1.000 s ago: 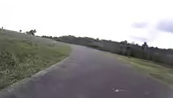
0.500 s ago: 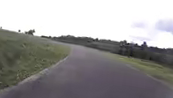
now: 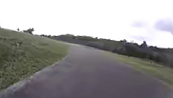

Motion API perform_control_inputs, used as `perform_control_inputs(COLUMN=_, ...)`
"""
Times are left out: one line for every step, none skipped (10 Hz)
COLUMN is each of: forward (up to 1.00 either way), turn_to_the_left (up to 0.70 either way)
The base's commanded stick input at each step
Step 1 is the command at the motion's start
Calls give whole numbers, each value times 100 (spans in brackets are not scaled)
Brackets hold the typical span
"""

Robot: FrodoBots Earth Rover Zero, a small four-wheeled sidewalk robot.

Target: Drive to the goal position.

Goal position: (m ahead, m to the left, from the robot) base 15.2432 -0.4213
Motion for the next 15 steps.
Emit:
perform_control_inputs(forward=70, turn_to_the_left=2)
perform_control_inputs(forward=70, turn_to_the_left=2)
perform_control_inputs(forward=70, turn_to_the_left=2)
perform_control_inputs(forward=70, turn_to_the_left=2)
perform_control_inputs(forward=70, turn_to_the_left=2)
perform_control_inputs(forward=70, turn_to_the_left=2)
perform_control_inputs(forward=70, turn_to_the_left=2)
perform_control_inputs(forward=70, turn_to_the_left=2)
perform_control_inputs(forward=70, turn_to_the_left=2)
perform_control_inputs(forward=70, turn_to_the_left=2)
perform_control_inputs(forward=70, turn_to_the_left=2)
perform_control_inputs(forward=70, turn_to_the_left=2)
perform_control_inputs(forward=70, turn_to_the_left=2)
perform_control_inputs(forward=70, turn_to_the_left=2)
perform_control_inputs(forward=70, turn_to_the_left=2)
